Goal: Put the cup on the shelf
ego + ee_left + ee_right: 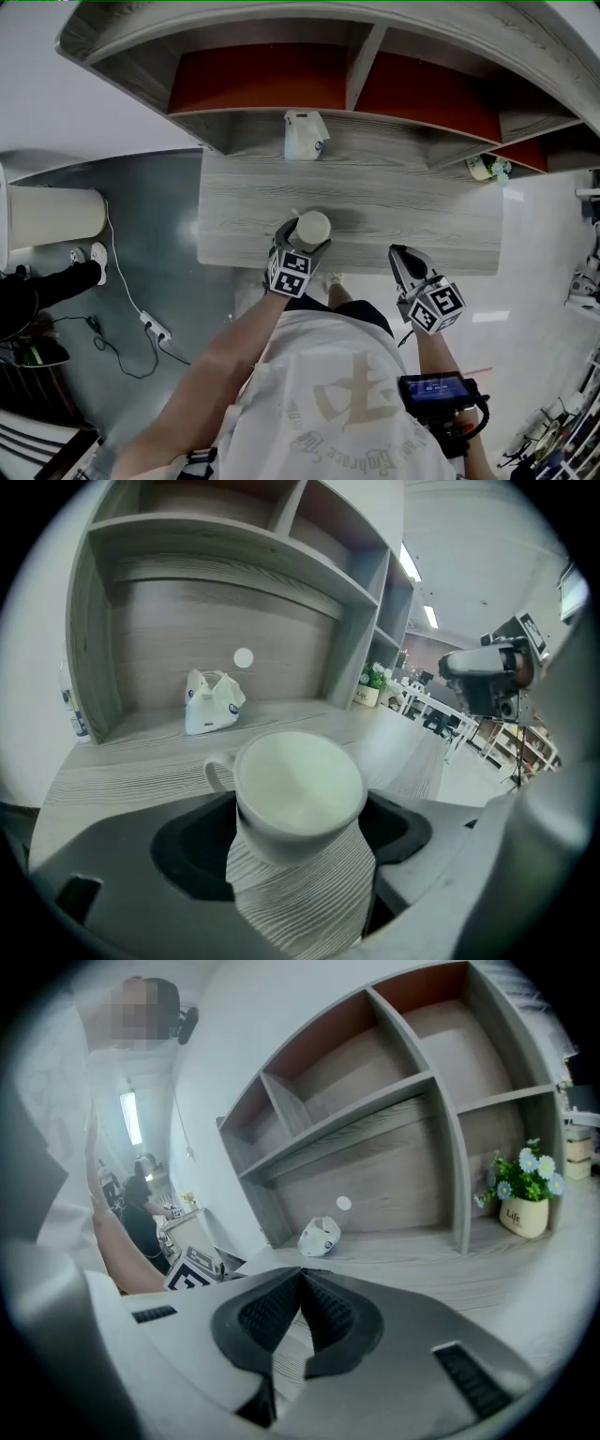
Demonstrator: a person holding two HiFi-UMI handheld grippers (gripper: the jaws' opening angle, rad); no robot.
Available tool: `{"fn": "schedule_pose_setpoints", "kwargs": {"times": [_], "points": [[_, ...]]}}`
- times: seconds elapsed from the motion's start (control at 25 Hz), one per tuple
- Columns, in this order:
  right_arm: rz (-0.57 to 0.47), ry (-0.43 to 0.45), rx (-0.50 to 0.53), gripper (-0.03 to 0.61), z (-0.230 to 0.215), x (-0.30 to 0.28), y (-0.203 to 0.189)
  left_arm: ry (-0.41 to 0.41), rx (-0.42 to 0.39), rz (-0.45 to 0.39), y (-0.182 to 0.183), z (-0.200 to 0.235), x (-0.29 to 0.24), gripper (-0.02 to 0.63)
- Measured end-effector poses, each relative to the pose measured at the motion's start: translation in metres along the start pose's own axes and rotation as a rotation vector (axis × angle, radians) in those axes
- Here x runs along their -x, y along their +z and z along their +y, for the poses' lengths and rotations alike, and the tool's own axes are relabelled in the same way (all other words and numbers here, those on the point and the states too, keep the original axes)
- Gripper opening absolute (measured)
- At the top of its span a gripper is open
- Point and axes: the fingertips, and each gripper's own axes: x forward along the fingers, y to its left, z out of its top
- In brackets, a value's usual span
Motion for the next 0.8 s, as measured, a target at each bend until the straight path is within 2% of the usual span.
{"fn": "schedule_pose_setpoints", "kwargs": {"times": [0.4,0.8], "points": [[0.016,-0.034,-0.018,0.005,-0.005,0.008,-0.009,0.067,-0.087,-0.027,0.01,0.001,-0.009,0.417],[0.021,-0.038,-0.02,0.005,-0.003,0.006,-0.012,0.044,-0.096,-0.037,0.012,0.003,-0.009,0.411]]}}
